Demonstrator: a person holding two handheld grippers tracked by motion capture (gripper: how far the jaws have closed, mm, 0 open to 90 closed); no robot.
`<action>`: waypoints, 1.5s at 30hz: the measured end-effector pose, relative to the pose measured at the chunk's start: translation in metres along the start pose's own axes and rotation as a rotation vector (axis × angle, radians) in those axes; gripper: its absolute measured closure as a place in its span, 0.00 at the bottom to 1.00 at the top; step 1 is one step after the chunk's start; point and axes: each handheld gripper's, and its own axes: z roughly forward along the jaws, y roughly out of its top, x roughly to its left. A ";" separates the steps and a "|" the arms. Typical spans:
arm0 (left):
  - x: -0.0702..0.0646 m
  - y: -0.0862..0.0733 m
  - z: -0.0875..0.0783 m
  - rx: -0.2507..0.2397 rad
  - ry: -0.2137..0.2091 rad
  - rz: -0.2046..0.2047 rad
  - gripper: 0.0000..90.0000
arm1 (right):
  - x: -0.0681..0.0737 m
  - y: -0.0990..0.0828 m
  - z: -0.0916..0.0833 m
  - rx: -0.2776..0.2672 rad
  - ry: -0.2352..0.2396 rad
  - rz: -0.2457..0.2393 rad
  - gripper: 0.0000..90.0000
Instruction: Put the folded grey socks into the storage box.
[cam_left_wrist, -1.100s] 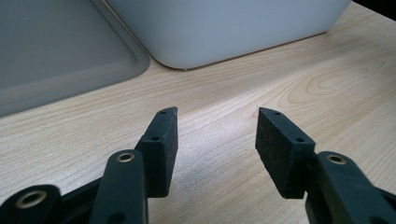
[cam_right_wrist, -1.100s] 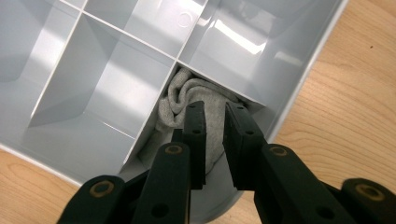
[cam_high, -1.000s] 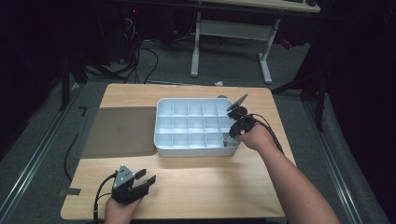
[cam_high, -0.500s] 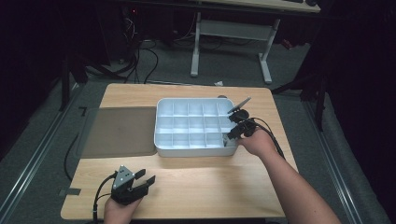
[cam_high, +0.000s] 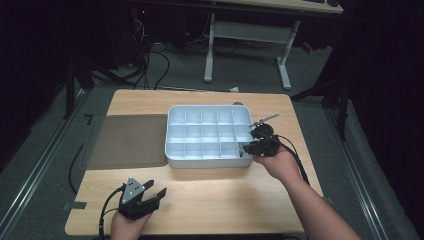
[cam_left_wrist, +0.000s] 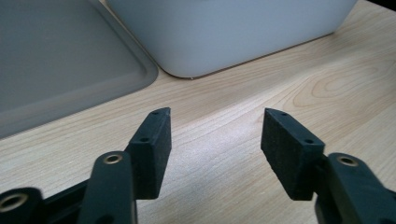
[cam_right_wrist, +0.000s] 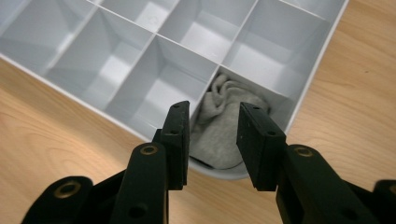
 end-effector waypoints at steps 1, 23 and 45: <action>0.000 0.000 0.000 0.000 -0.001 0.001 0.45 | 0.001 -0.002 -0.001 -0.010 0.006 0.006 0.72; -0.009 0.000 0.003 0.018 -0.016 0.021 0.31 | 0.029 -0.077 0.004 -0.219 -0.019 -0.050 0.52; -0.023 -0.002 0.007 0.018 -0.060 -0.001 0.34 | 0.053 -0.173 0.031 -0.397 0.004 0.071 0.46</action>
